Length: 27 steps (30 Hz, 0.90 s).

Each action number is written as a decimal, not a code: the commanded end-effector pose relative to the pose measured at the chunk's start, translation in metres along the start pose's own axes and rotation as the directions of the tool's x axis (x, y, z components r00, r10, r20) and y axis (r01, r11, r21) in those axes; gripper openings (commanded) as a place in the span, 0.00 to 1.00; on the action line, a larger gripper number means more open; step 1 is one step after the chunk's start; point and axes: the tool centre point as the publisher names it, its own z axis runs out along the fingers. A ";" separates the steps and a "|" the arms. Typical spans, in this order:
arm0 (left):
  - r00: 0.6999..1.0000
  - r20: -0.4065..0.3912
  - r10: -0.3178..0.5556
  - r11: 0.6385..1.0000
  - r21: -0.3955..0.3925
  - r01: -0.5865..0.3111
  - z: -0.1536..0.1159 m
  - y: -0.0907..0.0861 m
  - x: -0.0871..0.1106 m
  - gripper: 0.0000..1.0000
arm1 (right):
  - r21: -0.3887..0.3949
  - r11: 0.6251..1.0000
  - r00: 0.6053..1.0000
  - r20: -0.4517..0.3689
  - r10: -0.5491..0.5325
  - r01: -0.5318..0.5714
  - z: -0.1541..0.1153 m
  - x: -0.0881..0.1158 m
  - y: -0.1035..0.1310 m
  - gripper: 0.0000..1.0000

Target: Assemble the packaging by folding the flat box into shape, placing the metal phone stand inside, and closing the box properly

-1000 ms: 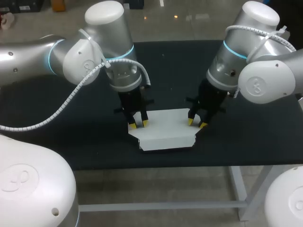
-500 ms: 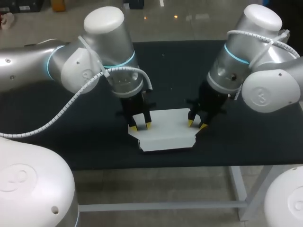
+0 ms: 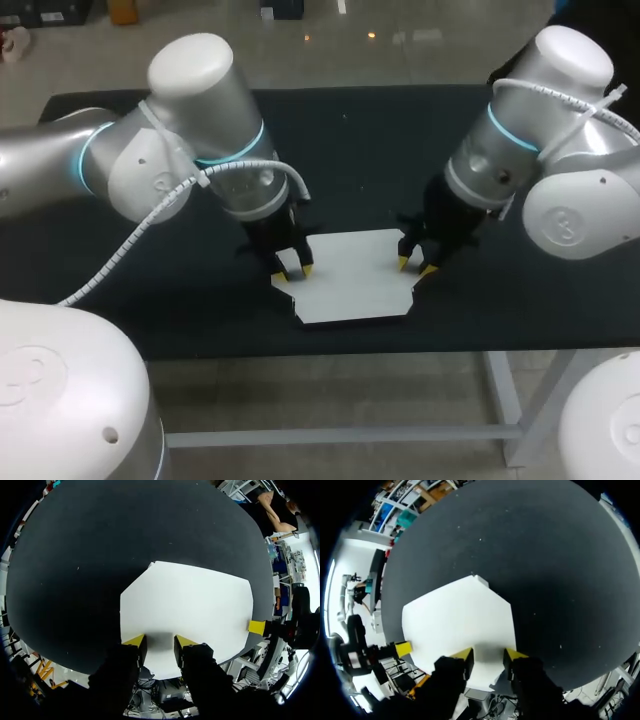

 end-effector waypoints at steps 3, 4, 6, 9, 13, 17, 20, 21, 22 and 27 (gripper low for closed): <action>1.000 -0.011 0.002 1.000 0.012 -0.002 0.006 0.003 -0.006 0.41 | -0.003 1.000 1.000 -0.014 -0.004 0.004 0.005 -0.001 0.000 0.44; 1.000 -0.017 -0.001 1.000 0.013 0.001 0.007 0.003 -0.007 0.41 | -0.002 1.000 1.000 -0.016 -0.004 0.004 0.006 -0.001 0.001 0.44; 1.000 -0.022 -0.002 1.000 0.014 0.002 0.007 0.003 -0.010 0.42 | 0.000 1.000 1.000 -0.017 -0.005 0.005 0.007 -0.001 0.001 0.44; 0.999 -0.038 -0.001 1.000 0.015 0.002 0.006 0.004 -0.013 0.44 | 0.002 1.000 1.000 -0.021 -0.007 0.007 0.008 -0.001 0.002 0.44; 0.998 -0.064 0.008 1.000 0.006 -0.007 0.009 0.004 -0.015 0.44 | 0.002 1.000 1.000 -0.029 -0.009 0.009 0.009 0.000 0.003 0.44; 0.995 -0.093 0.025 1.000 -0.003 -0.025 0.012 0.005 -0.012 0.44 | 0.003 1.000 0.999 -0.050 -0.015 0.015 0.011 0.001 0.003 0.44; 0.993 -0.108 0.037 0.999 -0.004 -0.037 0.013 0.005 -0.009 0.43 | 0.000 1.000 0.998 -0.066 -0.020 0.020 0.011 0.001 0.003 0.44; 0.993 -0.109 0.038 0.999 -0.004 -0.038 0.013 0.005 -0.008 0.43 | -0.001 1.000 0.997 -0.073 -0.022 0.022 0.012 0.001 0.003 0.44; 0.993 -0.114 0.037 0.999 -0.003 -0.037 0.013 0.006 -0.007 0.43 | -0.003 1.000 0.997 -0.080 -0.024 0.024 0.012 0.002 0.003 0.45; 0.989 -0.141 0.045 0.999 -0.010 -0.047 0.013 0.005 -0.006 0.42 | -0.013 0.999 0.993 -0.112 -0.034 0.033 0.013 0.003 0.001 0.45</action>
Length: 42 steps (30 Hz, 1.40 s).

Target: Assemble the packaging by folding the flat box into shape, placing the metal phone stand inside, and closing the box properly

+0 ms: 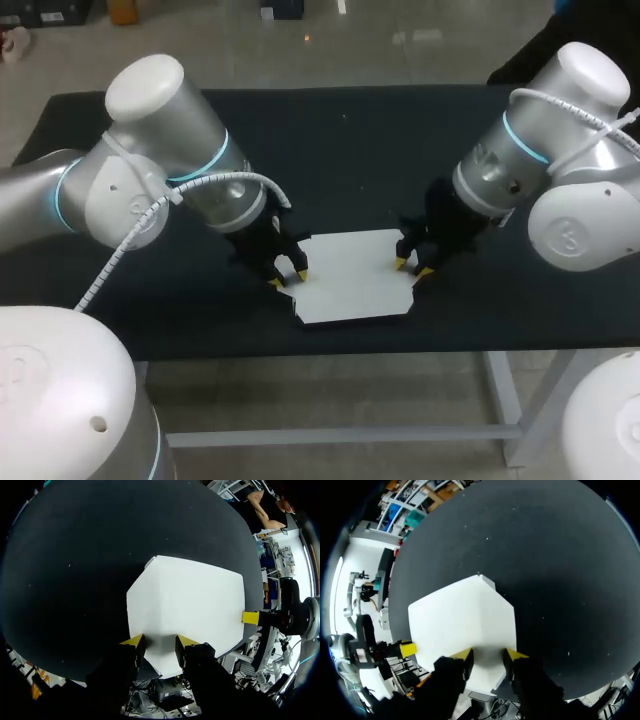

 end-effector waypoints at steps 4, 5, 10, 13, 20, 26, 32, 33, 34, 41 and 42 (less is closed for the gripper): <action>0.999 -0.038 0.000 1.000 -0.008 -0.001 0.008 0.000 0.000 0.44 | -0.007 1.000 0.998 -0.066 -0.009 0.008 0.006 -0.002 -0.003 0.45; 0.999 -0.050 0.003 1.000 -0.013 -0.004 0.008 0.000 0.000 0.44 | -0.003 1.000 0.997 -0.077 -0.012 0.011 0.006 -0.002 -0.003 0.45; 0.997 -0.082 0.002 1.000 -0.017 -0.004 0.008 0.000 0.003 0.43 | -0.003 1.000 0.995 -0.102 -0.019 0.018 0.009 0.000 -0.003 0.45; 0.995 -0.101 0.008 1.000 -0.024 -0.011 0.008 -0.001 0.006 0.44 | -0.001 1.000 0.992 -0.123 -0.023 0.023 0.010 0.002 -0.003 0.45; 0.990 -0.140 0.002 1.000 -0.027 -0.006 0.008 -0.001 0.011 0.44 | -0.007 0.999 0.986 -0.162 -0.033 0.032 0.010 0.007 -0.003 0.44; 0.982 -0.189 -0.002 0.999 -0.039 -0.006 0.008 -0.002 0.013 0.45 | -0.017 0.999 0.981 -0.190 -0.041 0.038 0.010 0.011 -0.004 0.44; 0.979 -0.205 -0.002 0.999 -0.042 -0.007 0.007 -0.002 0.014 0.45 | -0.018 0.999 0.978 -0.206 -0.045 0.043 0.011 0.014 -0.004 0.44; 0.979 -0.206 -0.002 0.999 -0.042 -0.007 0.007 -0.002 0.014 0.45 | -0.017 0.999 0.977 -0.207 -0.045 0.042 0.011 0.014 -0.004 0.45; 0.978 -0.208 -0.003 0.999 -0.044 -0.006 0.007 -0.002 0.014 0.45 | -0.017 0.999 0.977 -0.209 -0.045 0.042 0.011 0.014 -0.004 0.45; 0.972 -0.233 -0.011 0.998 -0.058 -0.002 0.008 -0.003 0.017 0.47 | -0.021 0.999 0.974 -0.220 -0.043 0.039 0.010 0.016 -0.005 0.44; 0.972 -0.234 -0.011 0.998 -0.058 -0.003 0.008 -0.003 0.018 0.46 | -0.020 0.999 0.974 -0.221 -0.043 0.040 0.011 0.016 -0.005 0.44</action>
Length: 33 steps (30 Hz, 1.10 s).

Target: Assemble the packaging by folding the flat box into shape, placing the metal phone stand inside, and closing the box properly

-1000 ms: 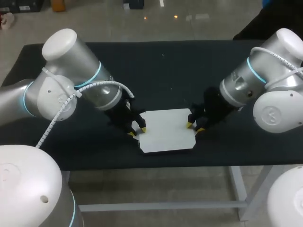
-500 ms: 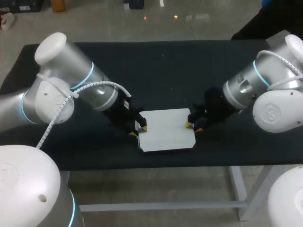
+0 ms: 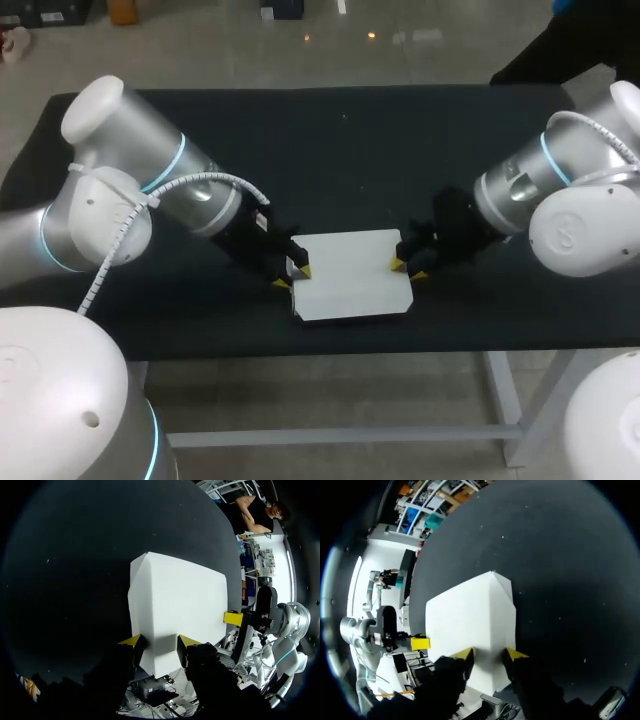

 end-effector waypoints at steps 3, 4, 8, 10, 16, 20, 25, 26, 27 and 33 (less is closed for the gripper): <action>1.000 -0.016 0.000 1.000 -0.007 0.000 0.008 -0.001 0.005 0.46 | 0.007 1.000 1.000 -0.014 0.000 0.001 0.006 0.005 0.000 0.44; 1.000 -0.021 -0.002 1.000 -0.008 0.001 0.008 -0.001 0.006 0.46 | 0.007 1.000 1.000 -0.015 -0.001 0.001 0.006 0.006 -0.001 0.44; 1.000 -0.023 0.000 1.000 -0.012 0.000 0.009 -0.001 0.008 0.47 | 0.009 1.000 1.000 -0.013 -0.002 0.002 0.007 0.007 -0.001 0.44; 1.000 -0.022 -0.002 1.000 -0.014 0.002 0.009 -0.001 0.008 0.47 | 0.011 1.000 1.000 -0.012 -0.001 0.001 0.008 0.007 0.000 0.44; 1.000 -0.023 -0.010 1.000 -0.015 0.009 0.009 -0.002 0.007 0.50 | 0.014 1.000 1.000 -0.010 0.004 -0.004 0.008 0.007 0.000 0.44; 1.000 -0.022 -0.012 1.000 -0.013 0.012 0.008 -0.002 0.006 0.54 | 0.012 1.000 1.000 -0.013 0.007 -0.007 0.008 0.007 0.000 0.42; 1.000 -0.022 -0.012 1.000 -0.013 0.012 0.008 -0.002 0.006 0.51 | 0.012 1.000 1.000 -0.013 0.007 -0.007 0.008 0.007 0.000 0.40; 1.000 -0.022 -0.012 1.000 -0.013 0.012 0.008 -0.002 0.006 0.50 | 0.012 1.000 1.000 -0.013 0.007 -0.007 0.008 0.007 0.000 0.40; 1.000 -0.022 -0.012 1.000 -0.013 0.012 0.008 -0.002 0.006 0.49 | 0.012 1.000 1.000 -0.013 0.007 -0.007 0.008 0.007 0.000 0.38; 1.000 -0.022 -0.012 1.000 -0.013 0.012 0.008 -0.002 0.006 0.50 | 0.012 1.000 1.000 -0.013 0.007 -0.007 0.008 0.007 0.000 0.35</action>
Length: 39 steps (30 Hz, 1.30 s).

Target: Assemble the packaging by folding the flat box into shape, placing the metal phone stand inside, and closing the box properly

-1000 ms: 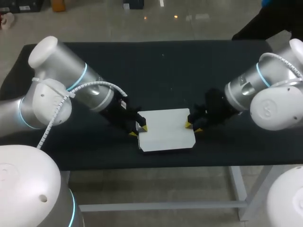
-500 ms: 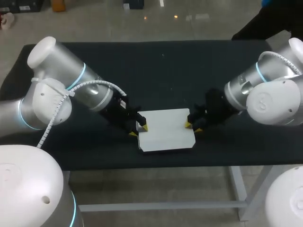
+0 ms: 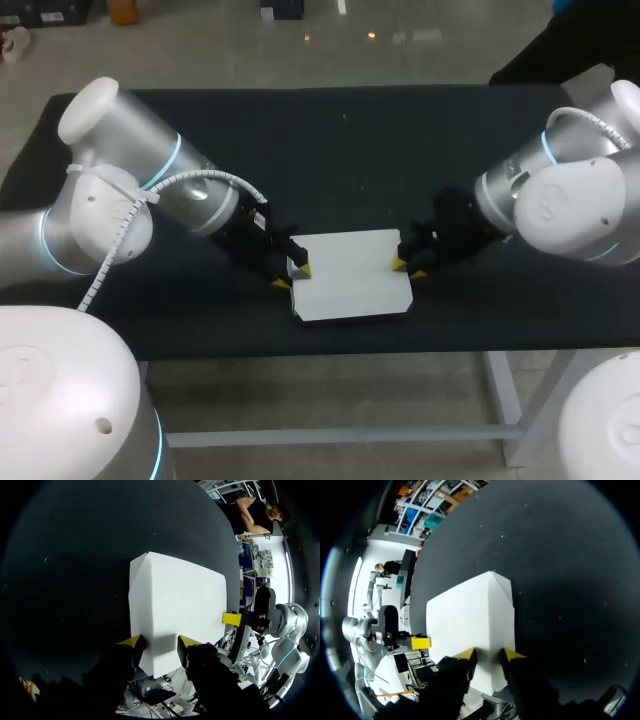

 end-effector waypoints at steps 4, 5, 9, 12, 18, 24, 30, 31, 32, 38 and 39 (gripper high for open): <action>1.000 0.001 0.001 1.000 0.000 -0.001 0.008 -0.001 0.005 0.49 | 0.003 1.000 1.000 -0.005 -0.001 0.001 0.008 0.006 -0.001 0.36; 1.000 0.001 0.001 1.000 0.000 -0.001 0.008 -0.001 0.005 0.49 | 0.003 1.000 1.000 -0.005 -0.001 0.001 0.008 0.006 -0.001 0.36; 1.000 0.001 0.001 1.000 0.000 -0.001 0.008 -0.001 0.005 0.49 | 0.003 1.000 1.000 -0.005 -0.001 0.001 0.008 0.006 -0.001 0.36; 1.000 0.001 0.001 1.000 0.000 -0.001 0.008 -0.001 0.005 0.46 | 0.003 1.000 1.000 -0.005 -0.001 0.001 0.008 0.006 -0.001 0.37; 1.000 0.001 0.001 1.000 0.000 -0.001 0.008 -0.001 0.005 0.44 | 0.003 1.000 1.000 -0.005 -0.001 0.001 0.008 0.006 -0.001 0.29; 1.000 0.003 0.009 1.000 -0.002 -0.009 0.008 -0.002 0.008 0.40 | -0.002 1.000 1.000 0.013 -0.009 0.009 0.010 0.009 0.000 0.38; 1.000 -0.007 0.023 1.000 -0.015 -0.023 0.010 -0.003 0.009 0.42 | 0.003 1.000 1.000 0.006 -0.013 0.013 0.012 0.011 0.000 0.40; 1.000 -0.007 0.023 1.000 -0.017 -0.023 0.010 -0.003 0.010 0.42 | 0.004 1.000 1.000 0.006 -0.013 0.013 0.013 0.011 0.000 0.40; 1.000 -0.009 0.023 0.999 -0.022 -0.024 0.010 -0.003 0.010 0.42 | 0.006 1.000 1.000 0.004 -0.013 0.013 0.013 0.011 0.000 0.40; 0.999 -0.022 0.026 0.999 -0.042 -0.027 0.012 -0.004 0.012 0.43 | 0.016 1.000 1.000 -0.020 -0.013 0.014 0.016 0.013 -0.002 0.39; 0.999 -0.024 0.026 0.998 -0.048 -0.027 0.012 -0.004 0.013 0.44 | 0.025 1.000 0.999 -0.029 -0.012 0.013 0.016 0.013 -0.002 0.39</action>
